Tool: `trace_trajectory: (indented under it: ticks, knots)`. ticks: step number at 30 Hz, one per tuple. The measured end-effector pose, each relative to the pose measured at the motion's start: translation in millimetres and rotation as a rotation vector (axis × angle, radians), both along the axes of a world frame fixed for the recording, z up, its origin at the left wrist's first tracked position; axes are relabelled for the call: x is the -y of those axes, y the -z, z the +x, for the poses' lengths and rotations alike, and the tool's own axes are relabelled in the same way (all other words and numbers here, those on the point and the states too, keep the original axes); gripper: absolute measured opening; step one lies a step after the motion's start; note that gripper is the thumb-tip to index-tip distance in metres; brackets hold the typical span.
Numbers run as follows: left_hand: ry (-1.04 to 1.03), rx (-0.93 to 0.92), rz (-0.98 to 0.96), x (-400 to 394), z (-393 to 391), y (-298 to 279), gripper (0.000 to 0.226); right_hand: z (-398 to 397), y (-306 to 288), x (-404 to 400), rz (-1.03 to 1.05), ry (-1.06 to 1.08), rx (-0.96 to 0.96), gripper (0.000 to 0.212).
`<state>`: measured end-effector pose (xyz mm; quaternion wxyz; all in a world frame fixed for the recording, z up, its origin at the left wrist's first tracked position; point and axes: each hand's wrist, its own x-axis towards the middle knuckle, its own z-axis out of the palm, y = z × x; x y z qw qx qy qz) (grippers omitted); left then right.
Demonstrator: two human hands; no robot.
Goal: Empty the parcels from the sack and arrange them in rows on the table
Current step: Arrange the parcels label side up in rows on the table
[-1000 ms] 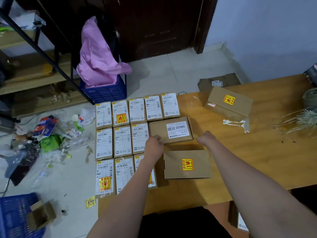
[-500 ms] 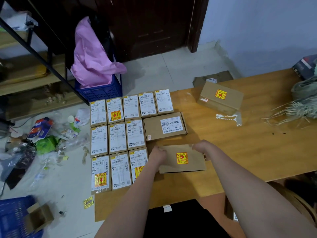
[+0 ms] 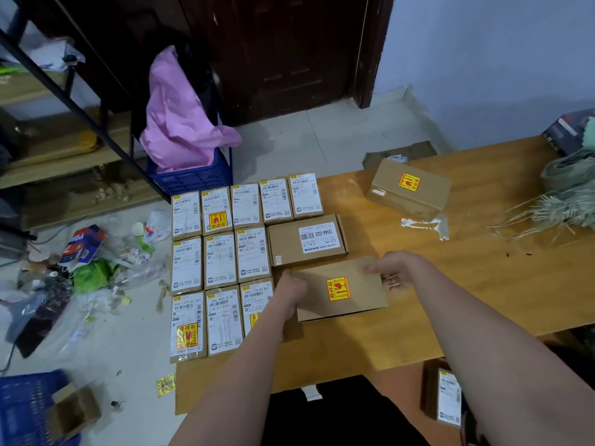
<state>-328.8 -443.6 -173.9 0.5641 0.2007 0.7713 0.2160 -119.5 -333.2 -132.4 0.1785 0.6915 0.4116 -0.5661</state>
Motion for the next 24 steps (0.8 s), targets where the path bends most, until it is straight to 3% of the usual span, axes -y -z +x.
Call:
trace_trajectory:
  ticks: [6,10,14,17,20,24]
  knots:
    - [0.005,0.118,0.069,-3,-2,-12,0.052,-3,-25,-22,0.033,0.083,-0.174,0.038]
    - [0.056,0.148,0.174,-4,-10,-22,0.031,-6,-33,-27,0.104,0.118,-0.151,0.034]
    - [0.202,0.172,0.309,1,-27,-31,0.045,-4,-34,-28,-0.003,0.284,-0.124,0.022]
    - [0.332,0.169,0.331,0,-37,-32,0.057,0,-29,-26,-0.055,0.388,-0.128,0.031]
    - [0.287,0.052,0.352,-2,-41,-32,0.058,-4,-22,-27,-0.097,0.448,-0.110,0.038]
    - [0.188,0.205,0.273,4,-46,-28,0.060,-6,-21,-27,-0.052,0.430,-0.118,0.068]
